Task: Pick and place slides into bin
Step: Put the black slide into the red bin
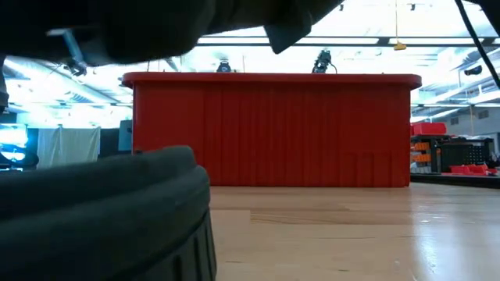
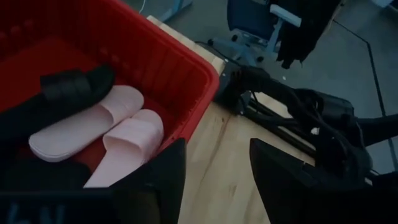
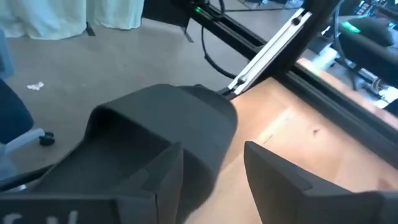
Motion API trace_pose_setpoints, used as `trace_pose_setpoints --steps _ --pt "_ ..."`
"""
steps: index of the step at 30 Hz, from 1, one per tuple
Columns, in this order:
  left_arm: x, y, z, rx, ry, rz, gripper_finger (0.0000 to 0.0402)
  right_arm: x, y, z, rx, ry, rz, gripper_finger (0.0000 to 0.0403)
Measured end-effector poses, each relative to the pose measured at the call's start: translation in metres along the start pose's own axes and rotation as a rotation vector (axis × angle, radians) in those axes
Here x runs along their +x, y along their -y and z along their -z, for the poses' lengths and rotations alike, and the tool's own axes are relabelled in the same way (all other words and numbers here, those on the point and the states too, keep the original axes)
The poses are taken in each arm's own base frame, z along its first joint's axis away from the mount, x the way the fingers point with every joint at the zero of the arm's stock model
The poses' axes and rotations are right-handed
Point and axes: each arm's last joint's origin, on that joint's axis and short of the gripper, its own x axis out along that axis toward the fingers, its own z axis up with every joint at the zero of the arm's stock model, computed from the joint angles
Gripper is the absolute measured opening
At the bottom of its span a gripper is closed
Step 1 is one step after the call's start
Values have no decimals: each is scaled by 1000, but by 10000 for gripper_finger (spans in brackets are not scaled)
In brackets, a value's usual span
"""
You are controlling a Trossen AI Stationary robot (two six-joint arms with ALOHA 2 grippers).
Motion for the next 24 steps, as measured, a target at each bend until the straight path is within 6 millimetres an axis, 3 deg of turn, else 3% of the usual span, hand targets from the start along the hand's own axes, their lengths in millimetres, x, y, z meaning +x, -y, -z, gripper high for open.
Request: trace_pose_setpoints --steps 10,24 --pt "0 7 4 -18 -14 15 181 10 -6 17 35 -64 -22 177" --pt "0 9 4 -37 -5 24 179 8 0 11 26 0 -14 158"
